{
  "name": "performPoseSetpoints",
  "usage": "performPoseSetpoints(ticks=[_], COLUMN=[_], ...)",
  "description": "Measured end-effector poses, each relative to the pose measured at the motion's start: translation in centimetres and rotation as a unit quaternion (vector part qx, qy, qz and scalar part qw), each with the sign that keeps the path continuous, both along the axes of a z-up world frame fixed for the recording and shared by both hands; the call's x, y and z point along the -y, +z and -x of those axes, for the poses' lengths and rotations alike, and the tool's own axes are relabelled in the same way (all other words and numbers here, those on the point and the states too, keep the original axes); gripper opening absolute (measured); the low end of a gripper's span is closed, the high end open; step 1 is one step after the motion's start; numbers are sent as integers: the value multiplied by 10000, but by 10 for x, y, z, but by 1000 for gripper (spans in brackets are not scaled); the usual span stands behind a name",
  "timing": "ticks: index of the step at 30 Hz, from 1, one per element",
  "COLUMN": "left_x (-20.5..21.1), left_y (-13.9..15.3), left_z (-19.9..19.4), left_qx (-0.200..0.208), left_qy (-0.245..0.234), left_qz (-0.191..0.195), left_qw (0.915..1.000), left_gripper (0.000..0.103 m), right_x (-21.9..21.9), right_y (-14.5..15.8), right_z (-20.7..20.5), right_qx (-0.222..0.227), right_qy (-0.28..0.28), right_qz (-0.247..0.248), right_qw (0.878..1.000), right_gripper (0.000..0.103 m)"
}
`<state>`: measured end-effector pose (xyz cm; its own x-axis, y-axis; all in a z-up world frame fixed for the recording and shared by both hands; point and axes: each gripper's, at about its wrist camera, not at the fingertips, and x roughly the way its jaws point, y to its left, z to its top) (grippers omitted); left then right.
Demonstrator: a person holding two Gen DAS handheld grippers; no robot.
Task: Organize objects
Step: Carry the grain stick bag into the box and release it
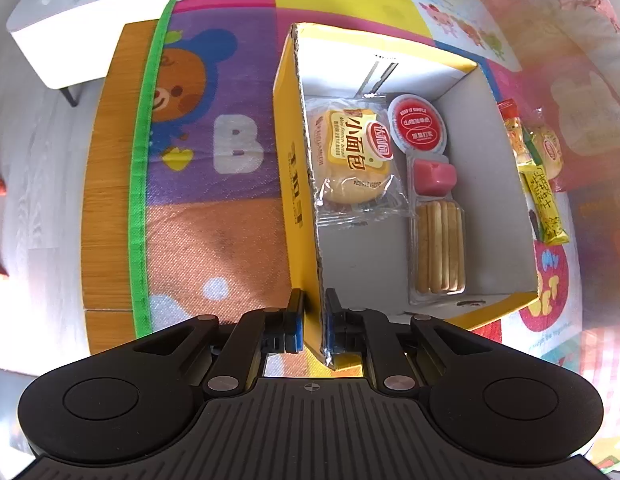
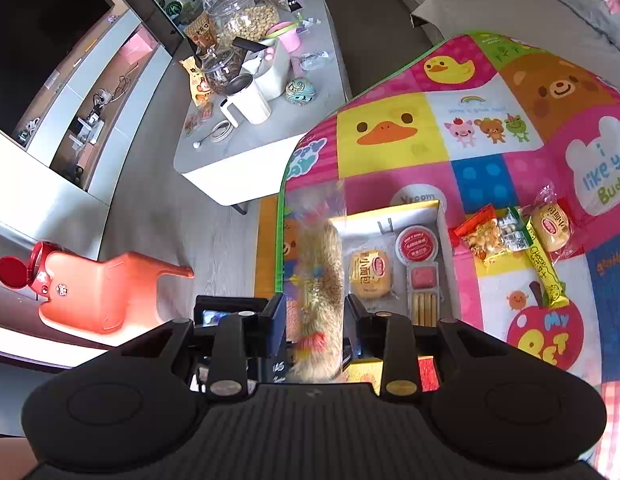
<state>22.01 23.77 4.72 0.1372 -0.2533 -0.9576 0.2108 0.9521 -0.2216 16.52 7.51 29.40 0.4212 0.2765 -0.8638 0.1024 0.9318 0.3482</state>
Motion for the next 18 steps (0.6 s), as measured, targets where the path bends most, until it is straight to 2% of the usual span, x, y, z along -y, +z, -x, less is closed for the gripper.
performPoseSetpoints(ticks=[6, 15, 18], left_x=[1, 10, 14], left_y=[0, -5, -7], left_z=[0, -2, -3], left_qx=[-14, -102, -156], left_qy=[59, 178, 246], left_qz=[-39, -294, -436], left_qw=[10000, 9994, 9986], left_gripper=[12, 11, 11], right_x=[40, 128, 156], right_y=[-13, -63, -74], right_z=[16, 79, 86], right_qx=[-118, -777, -869], right_qy=[-357, -802, -811], right_qz=[58, 912, 1177], right_qw=[9993, 9896, 9859], right_gripper=[37, 39, 39])
